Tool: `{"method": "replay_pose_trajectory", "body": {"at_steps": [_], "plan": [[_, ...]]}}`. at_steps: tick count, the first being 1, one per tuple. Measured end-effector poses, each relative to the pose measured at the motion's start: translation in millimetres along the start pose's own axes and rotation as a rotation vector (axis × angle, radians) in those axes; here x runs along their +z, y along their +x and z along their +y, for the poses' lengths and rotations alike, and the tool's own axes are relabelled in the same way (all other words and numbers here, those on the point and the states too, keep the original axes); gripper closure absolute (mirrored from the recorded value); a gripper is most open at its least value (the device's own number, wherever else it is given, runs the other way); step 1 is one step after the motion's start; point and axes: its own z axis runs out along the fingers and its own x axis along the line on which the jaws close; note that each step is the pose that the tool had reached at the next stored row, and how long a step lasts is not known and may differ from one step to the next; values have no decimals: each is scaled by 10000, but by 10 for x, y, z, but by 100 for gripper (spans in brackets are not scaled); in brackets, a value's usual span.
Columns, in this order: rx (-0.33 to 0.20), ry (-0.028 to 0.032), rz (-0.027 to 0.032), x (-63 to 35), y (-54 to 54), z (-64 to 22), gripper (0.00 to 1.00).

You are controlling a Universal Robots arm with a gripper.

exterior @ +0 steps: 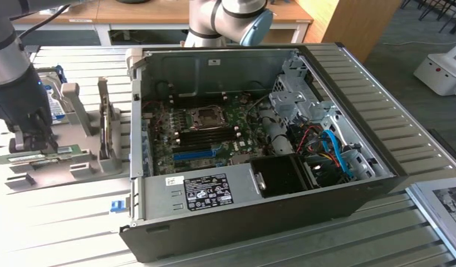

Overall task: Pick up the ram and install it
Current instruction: 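Pick up the ram and move it above insertion slot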

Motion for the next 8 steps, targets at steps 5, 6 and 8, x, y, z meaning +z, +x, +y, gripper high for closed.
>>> {"method": "replay_pose_trajectory", "body": {"at_steps": [5, 6, 8], "plan": [[6, -1, 1, -109, -4, -3, 88], [7, -1, 1, -129, -4, -4, 88], [10, 0, 0, -169, -6, -5, 88]]}}
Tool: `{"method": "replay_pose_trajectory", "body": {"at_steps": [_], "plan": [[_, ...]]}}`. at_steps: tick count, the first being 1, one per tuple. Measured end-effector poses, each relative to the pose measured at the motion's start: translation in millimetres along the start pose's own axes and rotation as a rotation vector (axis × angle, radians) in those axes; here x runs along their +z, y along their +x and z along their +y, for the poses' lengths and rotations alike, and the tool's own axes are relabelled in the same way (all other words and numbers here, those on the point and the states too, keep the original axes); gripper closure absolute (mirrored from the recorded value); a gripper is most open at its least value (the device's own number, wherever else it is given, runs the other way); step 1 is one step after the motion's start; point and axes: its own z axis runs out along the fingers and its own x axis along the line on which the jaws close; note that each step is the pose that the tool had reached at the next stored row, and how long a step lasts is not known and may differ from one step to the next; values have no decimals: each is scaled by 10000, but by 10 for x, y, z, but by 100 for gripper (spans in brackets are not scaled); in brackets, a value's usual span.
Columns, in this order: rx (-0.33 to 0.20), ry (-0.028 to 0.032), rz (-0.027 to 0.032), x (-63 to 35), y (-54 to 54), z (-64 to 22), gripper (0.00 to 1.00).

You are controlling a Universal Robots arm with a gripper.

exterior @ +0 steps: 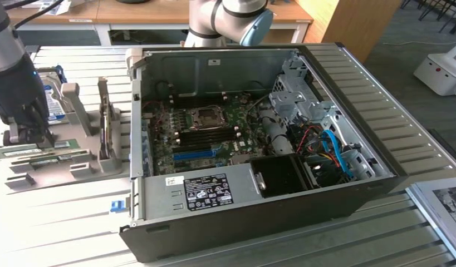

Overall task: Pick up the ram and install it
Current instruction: 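Pick up the ram and move it above insertion slot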

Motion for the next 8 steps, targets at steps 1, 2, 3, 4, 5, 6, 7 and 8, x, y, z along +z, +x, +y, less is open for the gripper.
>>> {"method": "replay_pose_trajectory", "body": {"at_steps": [1, 2, 3, 4, 5, 6, 7, 8], "plan": [[1, 1, 0, -18, -1, 0, 88], [2, 0, 0, -37, -2, -1, 88], [4, 0, 0, -55, -2, -1, 88], [4, 0, 0, -73, -3, -1, 88], [5, 1, -1, -84, -3, -1, 88], [5, 2, -1, -88, -3, -1, 88], [5, 2, -2, -89, -4, -1, 88], [5, 3, -2, -89, -3, -1, 88]]}}
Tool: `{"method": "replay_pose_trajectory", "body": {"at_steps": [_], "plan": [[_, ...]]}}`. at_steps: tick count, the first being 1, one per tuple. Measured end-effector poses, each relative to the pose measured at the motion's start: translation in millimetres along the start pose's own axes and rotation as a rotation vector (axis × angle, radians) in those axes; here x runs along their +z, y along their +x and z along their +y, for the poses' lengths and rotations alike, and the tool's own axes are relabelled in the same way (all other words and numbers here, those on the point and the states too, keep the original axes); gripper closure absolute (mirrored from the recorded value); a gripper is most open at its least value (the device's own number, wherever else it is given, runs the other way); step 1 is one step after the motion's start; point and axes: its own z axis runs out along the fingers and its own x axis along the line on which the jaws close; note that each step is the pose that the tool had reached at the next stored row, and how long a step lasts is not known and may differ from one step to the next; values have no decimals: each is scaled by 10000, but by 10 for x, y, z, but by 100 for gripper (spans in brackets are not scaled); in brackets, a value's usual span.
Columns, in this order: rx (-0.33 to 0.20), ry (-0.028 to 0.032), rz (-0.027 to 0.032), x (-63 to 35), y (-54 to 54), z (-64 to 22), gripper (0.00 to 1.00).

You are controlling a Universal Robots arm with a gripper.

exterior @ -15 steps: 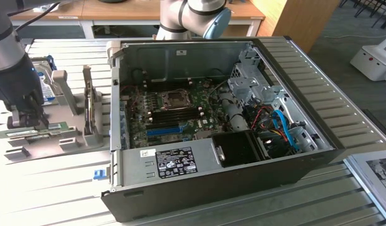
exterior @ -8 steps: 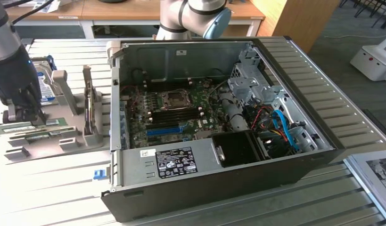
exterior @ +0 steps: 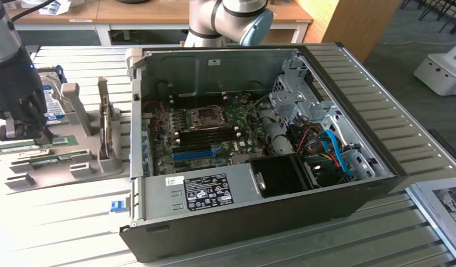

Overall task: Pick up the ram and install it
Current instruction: 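Pick up the ram and move it above insertion slot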

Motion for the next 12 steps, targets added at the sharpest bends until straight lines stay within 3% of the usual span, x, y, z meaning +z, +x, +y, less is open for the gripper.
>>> {"method": "replay_pose_trajectory", "body": {"at_steps": [6, 12], "plan": [[1, -7, 6, -15, 0, 1, 88], [0, -3, 2, -138, -5, 7, 88]]}}
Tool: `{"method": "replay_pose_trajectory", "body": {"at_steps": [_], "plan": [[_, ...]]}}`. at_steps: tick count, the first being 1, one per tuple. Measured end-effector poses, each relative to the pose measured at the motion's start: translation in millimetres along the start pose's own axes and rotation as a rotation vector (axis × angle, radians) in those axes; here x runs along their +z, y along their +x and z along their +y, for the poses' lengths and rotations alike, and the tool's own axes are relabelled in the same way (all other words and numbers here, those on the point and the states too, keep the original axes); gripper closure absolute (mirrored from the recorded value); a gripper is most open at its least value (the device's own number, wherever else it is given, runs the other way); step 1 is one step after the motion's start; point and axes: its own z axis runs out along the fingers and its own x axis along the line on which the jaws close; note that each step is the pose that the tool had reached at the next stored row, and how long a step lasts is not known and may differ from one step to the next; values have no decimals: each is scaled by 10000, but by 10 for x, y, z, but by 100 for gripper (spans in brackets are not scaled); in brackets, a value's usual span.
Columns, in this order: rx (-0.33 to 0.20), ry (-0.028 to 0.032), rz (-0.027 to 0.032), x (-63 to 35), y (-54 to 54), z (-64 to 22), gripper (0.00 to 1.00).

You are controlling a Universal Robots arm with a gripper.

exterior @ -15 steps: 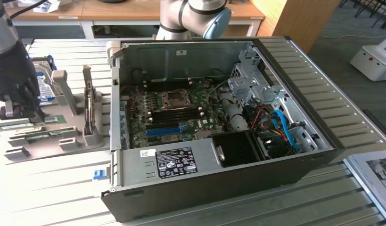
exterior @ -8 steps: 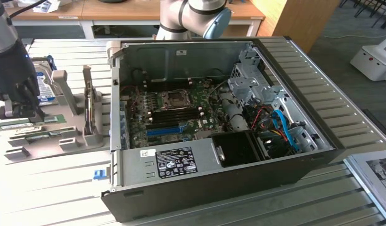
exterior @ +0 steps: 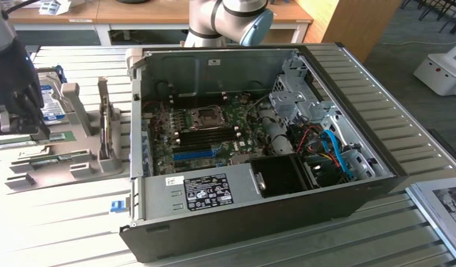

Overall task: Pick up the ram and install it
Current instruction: 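Pick up the ram and move it above insertion slot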

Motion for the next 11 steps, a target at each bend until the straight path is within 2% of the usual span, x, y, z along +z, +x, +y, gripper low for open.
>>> {"method": "replay_pose_trajectory", "body": {"at_steps": [11], "plan": [[0, 0, 0, -320, -12, 15, 88]]}}
